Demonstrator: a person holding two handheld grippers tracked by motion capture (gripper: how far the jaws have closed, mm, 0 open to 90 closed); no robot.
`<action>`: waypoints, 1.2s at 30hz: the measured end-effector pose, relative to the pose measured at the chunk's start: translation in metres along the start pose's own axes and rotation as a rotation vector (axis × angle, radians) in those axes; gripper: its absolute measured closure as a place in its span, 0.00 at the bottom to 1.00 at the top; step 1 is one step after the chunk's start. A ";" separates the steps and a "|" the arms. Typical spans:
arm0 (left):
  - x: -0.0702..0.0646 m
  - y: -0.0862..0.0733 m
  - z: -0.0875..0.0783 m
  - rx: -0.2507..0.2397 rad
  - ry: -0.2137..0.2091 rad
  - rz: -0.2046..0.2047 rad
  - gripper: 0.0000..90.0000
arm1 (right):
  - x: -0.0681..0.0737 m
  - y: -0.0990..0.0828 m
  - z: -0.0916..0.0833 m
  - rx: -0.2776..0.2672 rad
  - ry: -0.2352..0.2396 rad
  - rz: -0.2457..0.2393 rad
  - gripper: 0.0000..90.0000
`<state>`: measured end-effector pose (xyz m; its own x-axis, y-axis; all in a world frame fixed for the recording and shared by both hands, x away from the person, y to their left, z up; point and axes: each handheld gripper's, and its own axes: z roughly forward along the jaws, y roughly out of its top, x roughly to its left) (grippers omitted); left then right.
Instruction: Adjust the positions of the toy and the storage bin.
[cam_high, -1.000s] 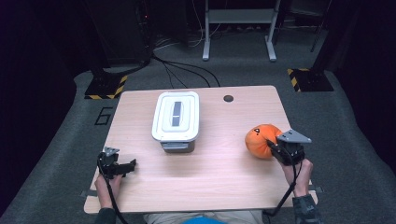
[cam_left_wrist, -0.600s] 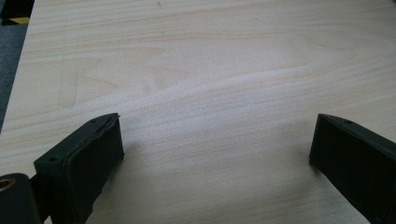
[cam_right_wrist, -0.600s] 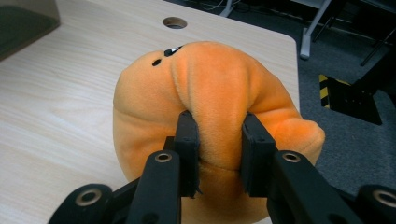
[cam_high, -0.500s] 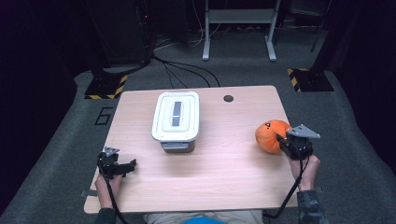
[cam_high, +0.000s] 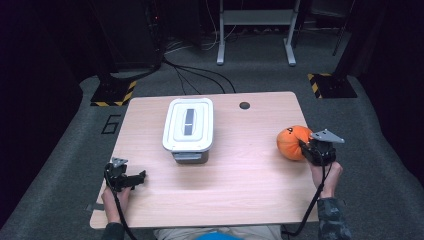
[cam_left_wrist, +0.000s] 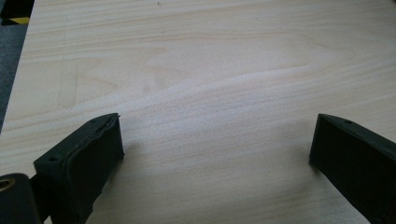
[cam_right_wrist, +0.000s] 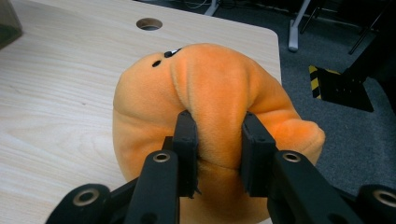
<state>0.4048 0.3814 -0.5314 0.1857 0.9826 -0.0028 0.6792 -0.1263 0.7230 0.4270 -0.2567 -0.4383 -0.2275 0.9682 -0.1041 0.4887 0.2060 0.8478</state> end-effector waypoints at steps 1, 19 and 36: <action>0.000 0.000 0.000 0.000 0.000 0.000 0.03 | -0.001 -0.001 0.002 0.002 0.000 0.001 0.79; 0.000 0.000 0.000 0.000 0.000 0.000 0.03 | -0.013 -0.017 0.013 0.030 0.012 0.103 0.40; 0.000 0.000 0.000 0.000 0.000 0.000 0.03 | 0.000 -0.011 -0.006 0.001 0.131 0.090 0.03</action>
<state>0.4048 0.3814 -0.5314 0.1857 0.9826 -0.0027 0.6792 -0.1264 0.7230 0.4161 -0.2601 -0.4446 -0.2912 0.9558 0.0408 0.5127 0.1199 0.8502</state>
